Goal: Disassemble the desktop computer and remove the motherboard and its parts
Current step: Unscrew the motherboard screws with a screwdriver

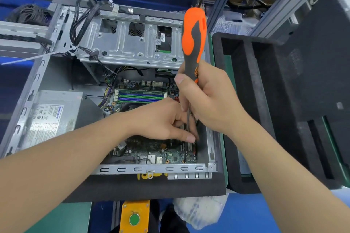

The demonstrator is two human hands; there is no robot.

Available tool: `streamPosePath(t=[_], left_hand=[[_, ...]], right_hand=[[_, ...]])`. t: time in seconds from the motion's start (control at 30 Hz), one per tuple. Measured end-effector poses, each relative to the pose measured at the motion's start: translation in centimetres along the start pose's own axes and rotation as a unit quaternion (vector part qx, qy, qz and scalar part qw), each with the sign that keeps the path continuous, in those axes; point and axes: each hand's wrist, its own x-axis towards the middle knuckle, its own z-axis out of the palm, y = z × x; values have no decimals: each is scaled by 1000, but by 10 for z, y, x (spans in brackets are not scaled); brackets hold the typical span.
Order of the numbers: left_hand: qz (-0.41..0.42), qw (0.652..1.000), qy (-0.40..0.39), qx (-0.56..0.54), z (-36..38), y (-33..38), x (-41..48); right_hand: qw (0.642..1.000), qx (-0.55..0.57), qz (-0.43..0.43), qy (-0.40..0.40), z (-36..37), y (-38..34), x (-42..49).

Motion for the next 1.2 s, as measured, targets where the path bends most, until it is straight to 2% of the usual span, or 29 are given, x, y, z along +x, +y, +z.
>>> streamPosePath(t=[0.13, 0.23, 0.3, 0.4, 0.47, 0.53, 0.6, 0.7, 0.8, 0.87, 0.97, 1.07, 1.2], left_hand=[[12, 999, -35, -18, 2, 3, 1], [14, 998, -56, 27, 3, 8, 1], [17, 995, -72, 65, 5, 15, 2], [16, 990, -89, 106, 11, 30, 1], [15, 986, -101, 134, 15, 39, 0], [20, 983, -104, 150, 16, 44, -2], [28, 981, -98, 163, 15, 48, -5], [55, 977, -84, 188, 11, 51, -11], [57, 990, -33, 125, -2, 53, -22], [86, 996, 2, 16, -13, 57, -28], [129, 980, 10, -149, -21, 68, -35], [140, 977, 0, -159, -19, 77, -30], [110, 979, -42, -164, -9, 76, -20]], right_hand=[[997, 49, 35, -57, -12, -6, -4], [997, 20, 40, -58, -25, -21, -7], [999, -26, 24, -41, -36, -37, -9], [994, -104, -20, 40, -55, -71, -14], [970, -220, -68, 76, -68, -94, -19], [928, -363, -68, 47, -78, -118, -27], [886, -462, -29, -4, -80, -134, -33], [895, -436, 40, -79, -78, -145, -38], [903, -407, 50, -128, -80, -149, -40], [906, -390, 55, -156, -84, -148, -40], [908, -376, 48, -179, -90, -147, -37], [902, -368, 26, -222, -98, -152, -33], [867, -409, -21, -285, -102, -162, -30]])
